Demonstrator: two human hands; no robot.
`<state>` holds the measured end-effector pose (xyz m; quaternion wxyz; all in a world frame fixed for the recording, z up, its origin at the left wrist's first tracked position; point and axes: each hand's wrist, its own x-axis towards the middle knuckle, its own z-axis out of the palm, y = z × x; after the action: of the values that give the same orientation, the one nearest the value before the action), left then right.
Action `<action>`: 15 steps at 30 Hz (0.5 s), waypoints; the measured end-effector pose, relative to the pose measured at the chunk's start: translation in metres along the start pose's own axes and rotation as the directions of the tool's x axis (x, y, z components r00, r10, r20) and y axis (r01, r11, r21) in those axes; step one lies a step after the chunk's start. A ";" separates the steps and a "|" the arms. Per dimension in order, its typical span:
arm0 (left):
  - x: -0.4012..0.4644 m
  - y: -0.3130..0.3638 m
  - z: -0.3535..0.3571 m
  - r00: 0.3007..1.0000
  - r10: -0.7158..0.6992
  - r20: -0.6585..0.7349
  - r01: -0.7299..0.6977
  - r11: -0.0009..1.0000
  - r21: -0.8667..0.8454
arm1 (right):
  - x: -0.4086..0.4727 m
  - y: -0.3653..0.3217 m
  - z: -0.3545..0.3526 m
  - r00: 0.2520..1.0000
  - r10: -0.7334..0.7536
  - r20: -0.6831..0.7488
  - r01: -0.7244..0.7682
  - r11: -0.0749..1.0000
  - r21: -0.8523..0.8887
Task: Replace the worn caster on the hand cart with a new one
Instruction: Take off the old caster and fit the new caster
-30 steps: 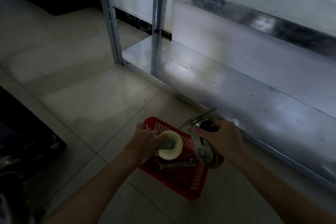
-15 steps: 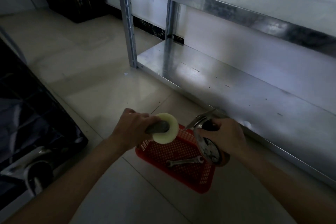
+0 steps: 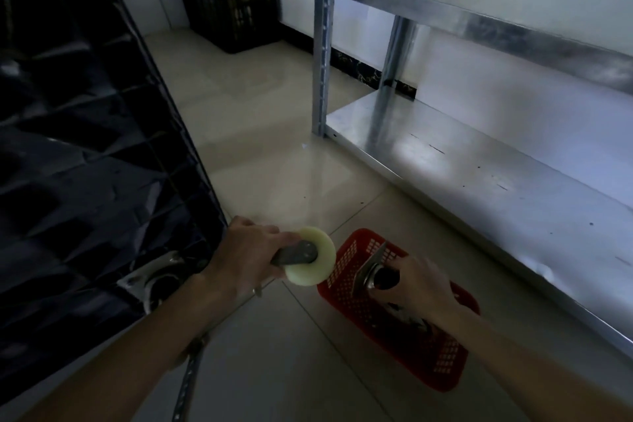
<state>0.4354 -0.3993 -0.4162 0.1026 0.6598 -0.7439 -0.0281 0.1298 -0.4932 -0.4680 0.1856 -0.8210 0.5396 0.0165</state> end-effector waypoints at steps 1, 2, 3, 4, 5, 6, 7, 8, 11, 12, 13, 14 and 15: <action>-0.003 -0.001 -0.001 1.000 -0.009 0.002 0.009 1.000 0.002 | 0.003 0.000 0.004 1.000 -0.003 0.020 0.003 1.000 -0.003; -0.005 -0.002 -0.003 1.000 -0.024 0.013 0.024 1.000 0.002 | 0.005 0.000 0.008 0.999 -0.006 0.039 0.007 1.000 -0.015; -0.006 -0.003 -0.004 0.999 -0.036 0.033 0.036 0.999 0.003 | 0.007 -0.001 0.009 0.998 -0.004 0.057 0.005 1.000 -0.023; -0.007 -0.003 -0.005 0.997 -0.048 0.061 0.048 0.999 0.010 | 0.007 -0.002 0.010 0.998 0.008 0.069 -0.007 1.000 -0.023; -0.007 -0.002 -0.006 0.995 -0.053 0.079 0.052 0.998 0.017 | 0.007 -0.003 0.010 0.997 0.023 0.079 -0.021 1.000 -0.020; -0.008 -0.001 -0.008 0.994 -0.058 0.092 0.055 0.998 0.027 | 0.006 -0.004 0.011 0.996 0.030 0.086 -0.028 0.999 -0.028; -0.008 -0.001 -0.009 0.993 -0.059 0.099 0.056 0.998 0.032 | 0.005 -0.006 0.011 0.994 0.035 0.099 -0.031 0.999 -0.043; -0.008 -0.001 -0.009 0.993 -0.061 0.103 0.057 0.998 0.035 | 0.003 -0.008 0.010 0.992 0.041 0.120 -0.034 0.998 -0.060; -0.009 0.002 -0.013 0.992 -0.061 0.114 0.056 0.997 0.049 | -0.001 -0.017 0.000 0.981 0.056 0.187 -0.042 0.996 -0.081; -0.009 0.003 -0.014 0.992 -0.057 0.111 0.051 0.997 0.054 | -0.001 -0.022 -0.008 0.984 0.048 0.172 -0.035 0.996 -0.076; -0.009 0.004 -0.015 0.994 -0.049 0.101 0.043 0.998 0.055 | -0.001 -0.029 -0.018 0.992 0.028 0.120 -0.023 0.999 -0.049; -0.009 0.005 -0.017 0.995 -0.039 0.089 0.034 0.998 0.051 | 0.000 -0.038 -0.029 0.998 -0.001 0.059 -0.001 1.000 0.022; -0.010 0.006 -0.019 0.996 -0.030 0.083 0.026 0.998 0.048 | 0.001 -0.048 -0.040 0.999 -0.037 0.028 0.033 0.989 0.145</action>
<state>0.4345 -0.3872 -0.3975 0.0555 0.6707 -0.7386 -0.0394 0.1657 -0.4907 -0.4170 0.2533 -0.8144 0.5219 -0.0133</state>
